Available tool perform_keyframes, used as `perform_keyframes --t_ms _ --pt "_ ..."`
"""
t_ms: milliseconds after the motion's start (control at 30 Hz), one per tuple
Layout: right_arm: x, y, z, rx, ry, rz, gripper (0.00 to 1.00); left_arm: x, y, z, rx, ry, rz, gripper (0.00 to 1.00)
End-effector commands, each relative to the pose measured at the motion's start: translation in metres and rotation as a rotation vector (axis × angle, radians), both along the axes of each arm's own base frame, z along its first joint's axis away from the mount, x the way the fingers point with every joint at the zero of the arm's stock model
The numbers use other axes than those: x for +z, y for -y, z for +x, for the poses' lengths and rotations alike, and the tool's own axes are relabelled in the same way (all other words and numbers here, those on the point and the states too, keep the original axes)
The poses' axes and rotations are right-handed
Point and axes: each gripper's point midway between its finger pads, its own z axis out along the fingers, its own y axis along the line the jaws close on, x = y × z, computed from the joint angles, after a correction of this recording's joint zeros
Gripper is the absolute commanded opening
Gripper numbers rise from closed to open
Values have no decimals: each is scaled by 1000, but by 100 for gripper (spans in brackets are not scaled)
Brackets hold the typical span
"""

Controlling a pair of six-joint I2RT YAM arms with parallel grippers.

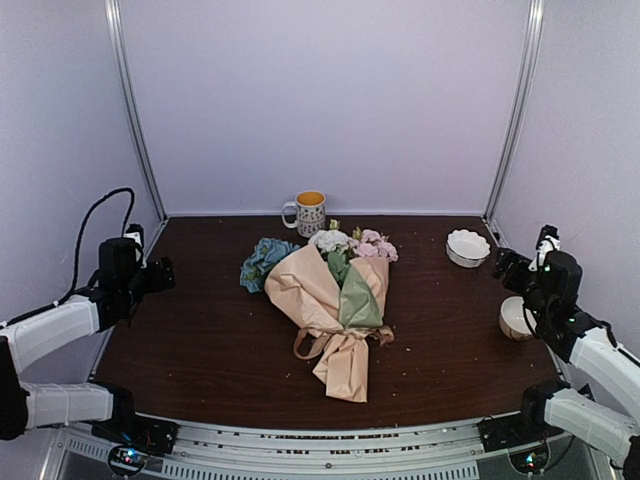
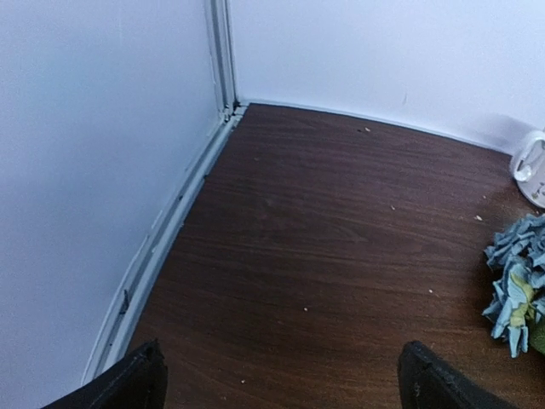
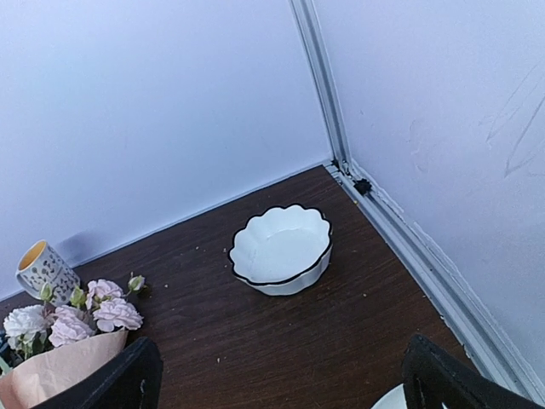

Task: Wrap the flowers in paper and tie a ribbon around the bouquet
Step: Reset both arms

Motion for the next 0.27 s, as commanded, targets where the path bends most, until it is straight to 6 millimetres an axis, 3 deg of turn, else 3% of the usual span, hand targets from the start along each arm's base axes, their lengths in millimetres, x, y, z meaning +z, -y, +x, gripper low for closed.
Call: perform_keyframes --t_ms 0,133,233 --pt "6 17 -2 -103 53 11 100 30 -24 0 127 98 44 98" --pt "-3 15 0 -91 49 2 100 30 -41 -7 207 83 118 98" --pt "-2 8 1 -43 67 0 100 31 -37 -6 187 98 100 98"
